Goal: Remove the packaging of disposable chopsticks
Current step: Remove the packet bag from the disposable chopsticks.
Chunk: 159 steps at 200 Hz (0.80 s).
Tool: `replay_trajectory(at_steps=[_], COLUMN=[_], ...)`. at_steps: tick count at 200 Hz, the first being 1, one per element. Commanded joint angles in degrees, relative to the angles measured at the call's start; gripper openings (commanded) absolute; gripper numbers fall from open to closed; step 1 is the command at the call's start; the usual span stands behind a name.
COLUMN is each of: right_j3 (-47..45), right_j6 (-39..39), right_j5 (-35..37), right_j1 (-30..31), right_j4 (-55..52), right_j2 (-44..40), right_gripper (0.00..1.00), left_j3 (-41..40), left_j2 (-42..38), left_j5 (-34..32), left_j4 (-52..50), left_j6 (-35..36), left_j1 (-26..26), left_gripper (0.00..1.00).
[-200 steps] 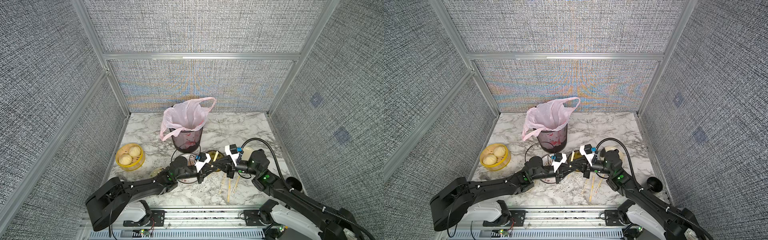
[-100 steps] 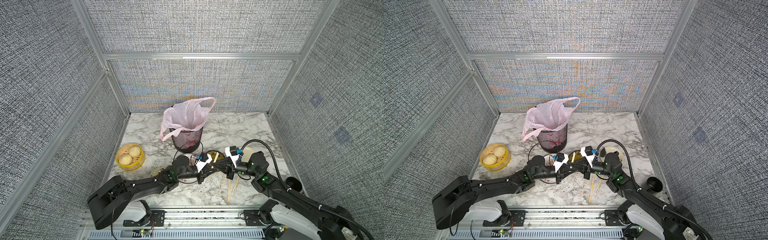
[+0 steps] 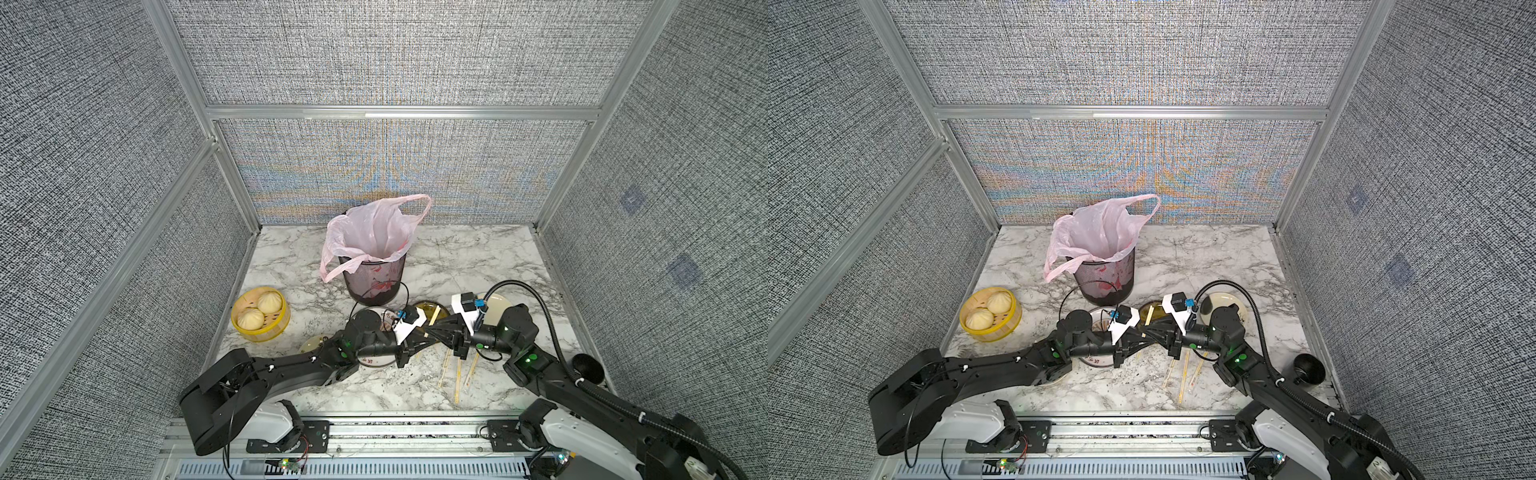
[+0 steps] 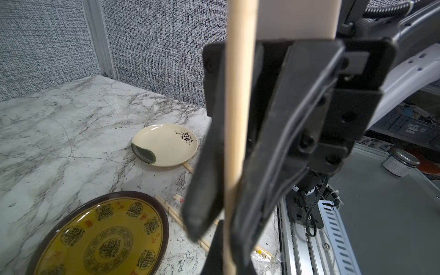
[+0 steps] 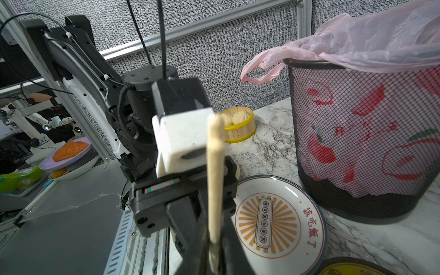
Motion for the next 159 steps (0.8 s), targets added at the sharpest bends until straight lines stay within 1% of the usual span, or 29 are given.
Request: replay_trajectory(at_steps=[1,13,25,44,59,75,91,116,133,144,159], right_j3=[-1.23,-2.69,-4.41,-6.89,-8.57,-8.75,-7.72,-8.49,-7.90,-7.22,-7.08], right_j6=[0.98,1.06,1.16,1.01,1.33,1.29,1.00,2.90,3.24,3.28,4.18], right_j5=[-0.13,0.07,0.88,1.49,0.94,0.36,-0.09,0.24,0.88,0.65,0.21], right_j1=[-0.05,-0.03,-0.03,-0.03,0.10,1.11,2.40,3.40,3.90,4.35,4.85], right_j4=[1.69,1.41,1.28,1.00,3.00,4.26,4.92,13.22,16.01,17.29,21.94], right_j2=[-0.54,-1.48,-2.61,-4.10,-4.53,-3.40,-1.33,2.86,5.82,7.85,10.85], right_gripper=[0.50,0.59,0.66,0.69,0.71,0.71,0.70,0.66,0.64,0.60,0.55], left_j3=[0.04,-0.03,-0.22,-0.48,-0.66,-1.24,-2.76,-3.15,-3.19,-3.25,-3.37], left_j2=[-0.84,-2.00,-3.21,-5.24,-6.78,-7.31,-7.36,-7.59,-7.17,-6.98,-6.70], left_j5=[-1.16,-2.82,-4.06,-6.90,-8.43,-7.85,-7.03,-6.43,-6.38,-6.58,-6.43], left_j4=[0.10,-0.22,0.06,0.46,0.74,3.24,8.34,10.49,11.90,12.63,13.71], left_j6=[-0.59,-0.68,-0.90,-1.79,-2.26,-3.16,-4.27,-4.91,-5.43,-5.86,-6.22], left_j1=[0.04,0.05,0.05,0.05,0.05,0.05,0.05,0.00,-0.05,-0.12,-0.13], left_gripper=[0.00,0.00,0.00,0.00,0.00,0.00,0.00,0.00,0.00,0.00,0.00])
